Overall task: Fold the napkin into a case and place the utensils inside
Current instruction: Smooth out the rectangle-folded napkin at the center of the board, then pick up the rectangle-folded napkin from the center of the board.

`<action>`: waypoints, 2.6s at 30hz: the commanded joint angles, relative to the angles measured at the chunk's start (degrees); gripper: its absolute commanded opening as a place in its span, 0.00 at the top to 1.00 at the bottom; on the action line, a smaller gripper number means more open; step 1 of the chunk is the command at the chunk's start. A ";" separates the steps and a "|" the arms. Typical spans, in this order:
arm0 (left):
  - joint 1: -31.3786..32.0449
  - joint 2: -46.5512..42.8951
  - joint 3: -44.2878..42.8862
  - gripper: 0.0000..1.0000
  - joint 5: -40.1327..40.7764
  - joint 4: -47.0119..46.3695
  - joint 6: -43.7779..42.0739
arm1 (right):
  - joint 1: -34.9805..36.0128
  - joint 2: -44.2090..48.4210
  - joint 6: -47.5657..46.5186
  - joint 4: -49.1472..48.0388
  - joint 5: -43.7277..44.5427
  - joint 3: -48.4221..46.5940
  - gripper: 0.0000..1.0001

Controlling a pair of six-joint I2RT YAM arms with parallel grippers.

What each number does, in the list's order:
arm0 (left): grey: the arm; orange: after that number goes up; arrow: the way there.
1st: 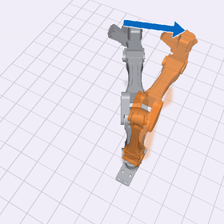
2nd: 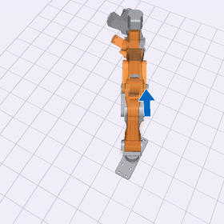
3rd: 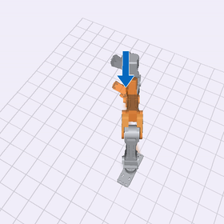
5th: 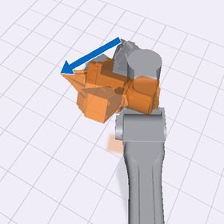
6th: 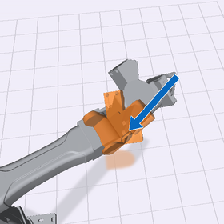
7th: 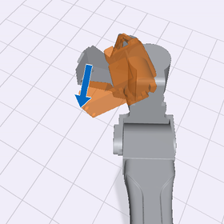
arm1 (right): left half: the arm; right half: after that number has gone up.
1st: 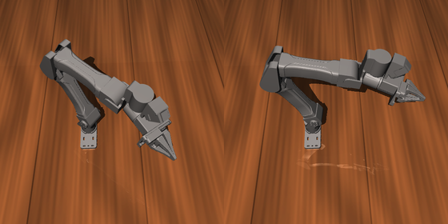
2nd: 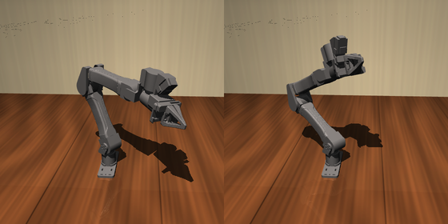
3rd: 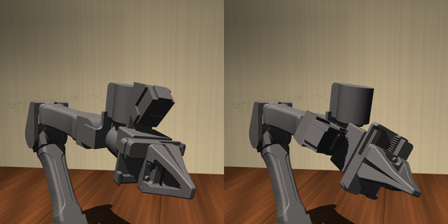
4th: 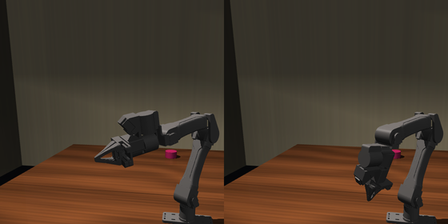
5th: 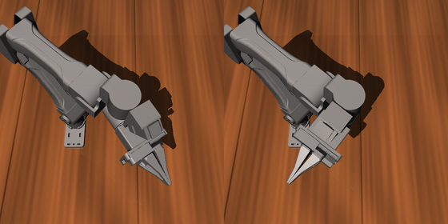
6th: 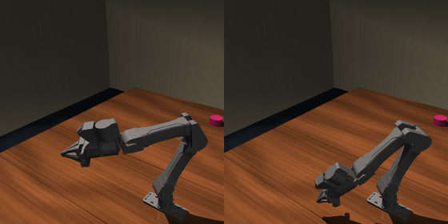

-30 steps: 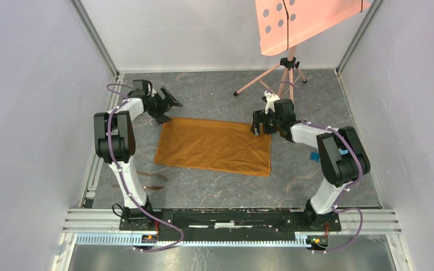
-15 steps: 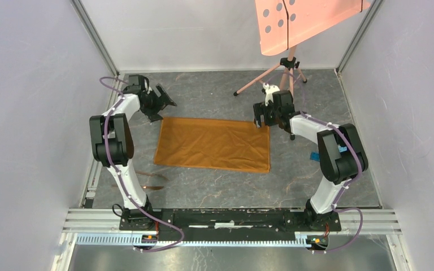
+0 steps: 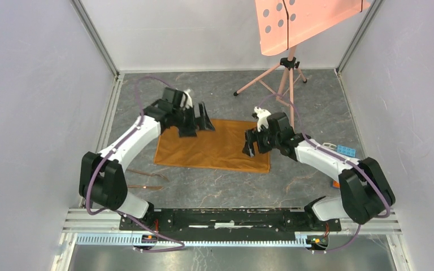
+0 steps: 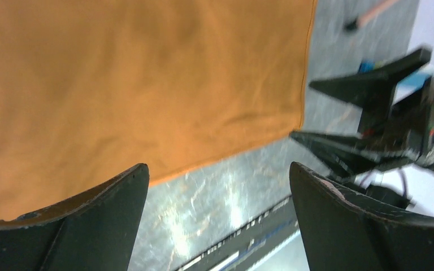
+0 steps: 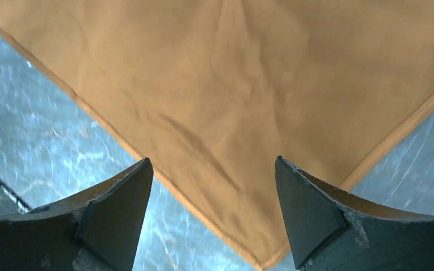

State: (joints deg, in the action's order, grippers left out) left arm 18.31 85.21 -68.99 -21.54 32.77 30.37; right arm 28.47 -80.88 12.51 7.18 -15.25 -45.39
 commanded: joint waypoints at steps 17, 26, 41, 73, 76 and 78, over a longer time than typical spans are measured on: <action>-5.50 -3.87 12.14 0.00 1.62 -4.94 2.91 | -4.31 9.27 -0.88 3.04 2.97 10.14 0.25; -14.97 18.10 -4.79 0.00 -4.76 -8.39 8.49 | -5.68 -16.30 2.99 -2.22 -0.30 -14.73 0.32; -19.63 24.45 -10.72 0.00 5.00 -2.38 0.52 | -9.51 -22.90 -7.42 8.17 12.29 -23.02 0.21; -4.24 -2.24 -1.04 0.00 -4.21 -2.15 -7.78 | -3.31 -26.32 12.22 36.90 24.95 -31.27 0.44; -4.30 -2.91 -0.97 0.00 -5.06 -2.45 -7.63 | -3.04 -27.15 12.23 37.18 26.05 -31.75 0.48; -4.31 -3.35 -0.90 0.00 -5.35 -2.54 -7.61 | -2.98 -28.17 12.07 37.71 25.97 -32.44 0.51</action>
State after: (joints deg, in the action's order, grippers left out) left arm 13.96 84.47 -70.04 -24.32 32.42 25.34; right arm 25.30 -107.66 23.62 43.66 8.69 -74.61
